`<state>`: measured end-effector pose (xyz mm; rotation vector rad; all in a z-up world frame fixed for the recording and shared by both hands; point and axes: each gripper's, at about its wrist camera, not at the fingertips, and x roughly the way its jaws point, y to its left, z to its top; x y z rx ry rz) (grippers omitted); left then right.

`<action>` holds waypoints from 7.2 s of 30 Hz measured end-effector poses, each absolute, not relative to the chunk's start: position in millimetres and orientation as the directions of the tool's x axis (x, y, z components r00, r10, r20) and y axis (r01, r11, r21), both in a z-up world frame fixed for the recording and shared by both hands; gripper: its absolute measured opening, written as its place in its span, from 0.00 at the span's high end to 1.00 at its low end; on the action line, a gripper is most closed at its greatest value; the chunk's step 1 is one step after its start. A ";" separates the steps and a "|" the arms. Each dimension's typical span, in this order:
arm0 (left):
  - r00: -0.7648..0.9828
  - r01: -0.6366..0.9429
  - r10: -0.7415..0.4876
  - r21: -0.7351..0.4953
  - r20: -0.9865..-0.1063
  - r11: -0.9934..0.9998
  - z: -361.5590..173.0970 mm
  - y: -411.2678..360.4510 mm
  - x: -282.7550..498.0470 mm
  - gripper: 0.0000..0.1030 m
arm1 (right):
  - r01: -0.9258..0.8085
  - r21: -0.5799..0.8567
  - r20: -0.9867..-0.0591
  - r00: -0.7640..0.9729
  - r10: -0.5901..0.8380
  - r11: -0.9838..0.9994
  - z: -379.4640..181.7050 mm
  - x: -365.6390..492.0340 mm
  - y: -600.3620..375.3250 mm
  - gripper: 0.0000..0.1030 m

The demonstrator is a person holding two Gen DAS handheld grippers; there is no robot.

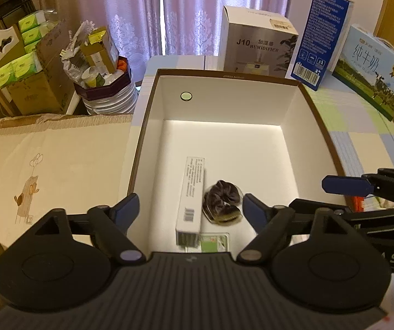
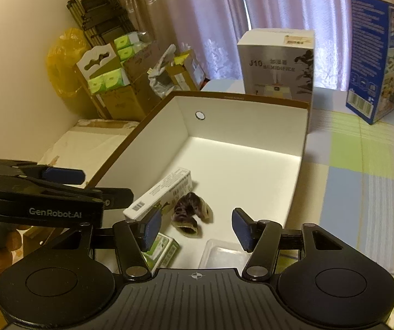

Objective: Organize objects
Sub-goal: 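Open both tools to drop the ointment box and scrunchie into the brown box, then withdraw both open tools from the brown box toward the table items, then grasp the white claw clip with the left tool while the right tool grasps the white towel, then lift and carry the claw clip and towel over the brown box with both tools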

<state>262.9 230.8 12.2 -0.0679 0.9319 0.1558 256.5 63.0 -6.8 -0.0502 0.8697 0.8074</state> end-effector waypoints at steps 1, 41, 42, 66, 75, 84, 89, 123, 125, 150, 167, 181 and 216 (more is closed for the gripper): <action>0.589 -0.167 0.107 0.009 -0.801 0.986 14.6 229.2 259.2 0.20 | -0.647 0.274 -0.695 0.377 0.612 0.711 -5.0 253.8 59.2 0.47; 0.574 -0.090 -0.004 -0.068 -0.819 0.994 19.7 86.8 153.1 0.19 | -0.531 0.329 -0.713 0.403 0.574 0.781 8.0 168.7 -116.5 0.46; 0.572 -0.084 -0.009 -0.070 -0.820 0.994 18.9 82.0 151.9 0.19 | -0.524 0.330 -0.715 0.404 0.570 0.785 7.3 168.0 -121.6 0.46; 0.511 0.040 -0.087 -0.078 -0.855 0.996 -5.2 -10.8 171.2 0.17 | -0.390 0.318 -0.769 0.428 0.476 0.864 -11.4 188.4 -220.2 0.46; 0.491 0.054 -0.081 -0.062 -0.867 0.997 -15.6 -33.5 186.9 0.16 | -0.405 0.309 -0.771 0.423 0.476 0.861 -22.4 199.4 -236.5 0.46; 0.481 0.052 -0.068 -0.050 -0.874 0.997 -33.6 -43.5 212.6 0.16 | -0.441 0.306 -0.765 0.414 0.494 0.844 -39.5 221.5 -240.3 0.46; 0.468 0.081 -0.091 -0.060 -0.879 0.995 -49.0 -55.6 229.9 0.16 | -0.397 0.296 -0.785 0.416 0.458 0.869 -48.9 233.6 -255.1 0.46; 0.463 0.160 -0.067 0.009 -0.884 0.987 -121.3 -90.8 308.7 0.18 | -0.273 0.306 -0.821 0.409 0.398 0.912 -73.3 271.0 -300.8 0.46; 0.471 0.152 -0.054 0.021 -0.880 0.988 -118.8 -86.6 302.9 0.18 | -0.309 0.303 -0.808 0.418 0.415 0.901 -69.5 272.6 -293.8 0.46; 0.473 0.000 0.021 0.024 -0.881 1.000 -111.0 -44.3 292.6 0.18 | -0.639 -0.079 -0.752 0.542 0.375 0.765 -91.3 313.4 -192.0 0.50; 0.470 -0.006 0.028 0.029 -0.882 1.000 -111.6 -40.8 288.3 0.18 | -0.662 0.027 -0.718 0.509 0.475 0.749 -71.7 301.1 -200.4 0.94; 0.442 0.039 -0.019 -0.002 -0.897 0.999 -106.0 -47.0 233.3 0.18 | -0.623 0.180 -0.796 0.362 0.485 0.761 -73.9 220.1 -237.8 0.94; 0.484 0.127 -0.081 -0.022 -0.871 0.992 -81.8 -51.3 175.2 0.19 | -0.565 0.287 -0.769 0.346 0.538 0.774 -53.0 181.9 -240.1 0.94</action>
